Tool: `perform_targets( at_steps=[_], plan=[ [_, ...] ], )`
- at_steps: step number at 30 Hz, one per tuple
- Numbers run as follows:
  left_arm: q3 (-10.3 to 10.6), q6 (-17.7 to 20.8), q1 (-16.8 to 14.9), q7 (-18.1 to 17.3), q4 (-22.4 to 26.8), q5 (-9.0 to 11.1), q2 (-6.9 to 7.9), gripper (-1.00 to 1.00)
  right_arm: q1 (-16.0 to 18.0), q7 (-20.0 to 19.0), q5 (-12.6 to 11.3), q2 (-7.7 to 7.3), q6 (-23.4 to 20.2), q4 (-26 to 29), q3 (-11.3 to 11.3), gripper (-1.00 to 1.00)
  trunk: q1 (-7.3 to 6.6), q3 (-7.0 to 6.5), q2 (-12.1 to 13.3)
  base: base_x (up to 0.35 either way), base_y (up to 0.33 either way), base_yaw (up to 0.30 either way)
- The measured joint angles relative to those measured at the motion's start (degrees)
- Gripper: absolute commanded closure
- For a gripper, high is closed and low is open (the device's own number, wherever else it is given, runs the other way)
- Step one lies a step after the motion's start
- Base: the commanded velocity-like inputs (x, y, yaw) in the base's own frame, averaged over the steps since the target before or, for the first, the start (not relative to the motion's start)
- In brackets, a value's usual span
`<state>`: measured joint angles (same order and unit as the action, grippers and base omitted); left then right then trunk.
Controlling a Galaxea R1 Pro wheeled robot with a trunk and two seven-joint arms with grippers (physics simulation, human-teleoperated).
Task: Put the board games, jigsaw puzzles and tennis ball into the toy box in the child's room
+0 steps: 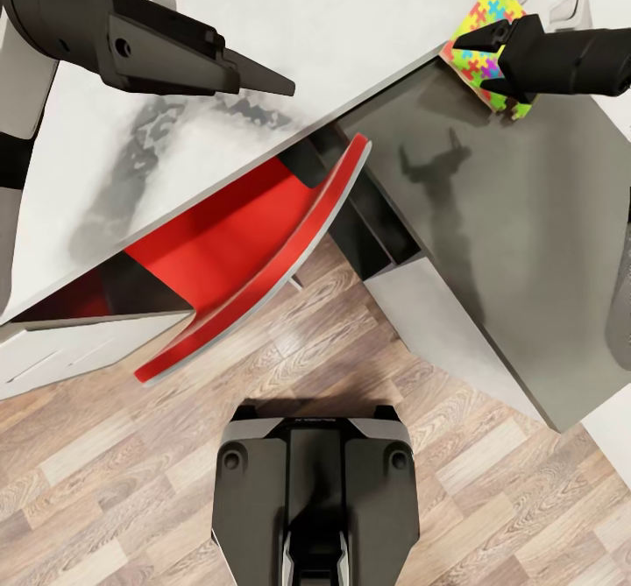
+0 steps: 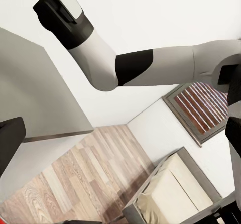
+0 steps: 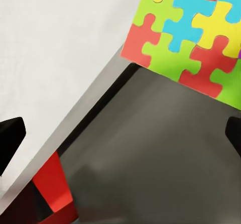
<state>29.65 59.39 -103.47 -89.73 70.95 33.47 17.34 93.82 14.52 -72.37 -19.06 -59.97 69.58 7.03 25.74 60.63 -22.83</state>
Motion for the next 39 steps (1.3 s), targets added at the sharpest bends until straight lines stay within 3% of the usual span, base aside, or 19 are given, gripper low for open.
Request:
perform_targets(
  at_steps=[14, 17, 22, 23, 28, 39],
  plan=[
    [0.0, 0.0, 0.0, 0.0, 0.0, 0.0, -0.03, -1.00, 0.0, 0.4, 0.3, 0.65, 0.0, 0.0, 1.2, -1.00, 0.00, -1.29, 0.0, 0.000, 0.000, 0.000],
    [0.0, 0.0, 0.0, 0.0, 0.0, 0.1, -0.08, -1.00, 0.0, 1.0, 0.5, 0.75, 0.0, -0.2, 2.7, -1.00, 0.00, -1.58, 0.0, 0.000, 0.000, 0.000],
    [0.0, 0.0, 0.0, 0.0, 0.0, 0.1, -0.40, -1.00, 0.1, 4.0, 0.9, 1.52, 0.0, -1.0, 7.4, -1.00, 0.00, -2.05, 0.0, 0.000, 0.000, 0.000],
    [0.0, 0.0, 0.0, 0.0, 0.1, 0.0, -0.50, -1.00, 0.2, 5.5, 0.8, 2.11, 0.0, -1.7, 9.2, -1.00, 0.00, -2.15, 0.0, 0.000, 0.000, 0.000],
    [0.0, 0.0, 0.0, 0.0, 0.1, 0.0, -0.78, -1.00, 0.9, 8.1, 0.9, 3.72, 0.0, -3.6, 12.8, -1.00, 0.00, -2.63, 0.0, 0.000, 0.000, 0.000],
    [0.0, 0.0, 0.0, 0.0, -0.1, 0.0, -1.17, -1.00, 1.8, 9.1, 1.0, 4.40, 0.0, -5.1, 14.3, -1.00, 0.00, -3.68, 0.0, 0.000, 0.000, 0.000]
  ],
)
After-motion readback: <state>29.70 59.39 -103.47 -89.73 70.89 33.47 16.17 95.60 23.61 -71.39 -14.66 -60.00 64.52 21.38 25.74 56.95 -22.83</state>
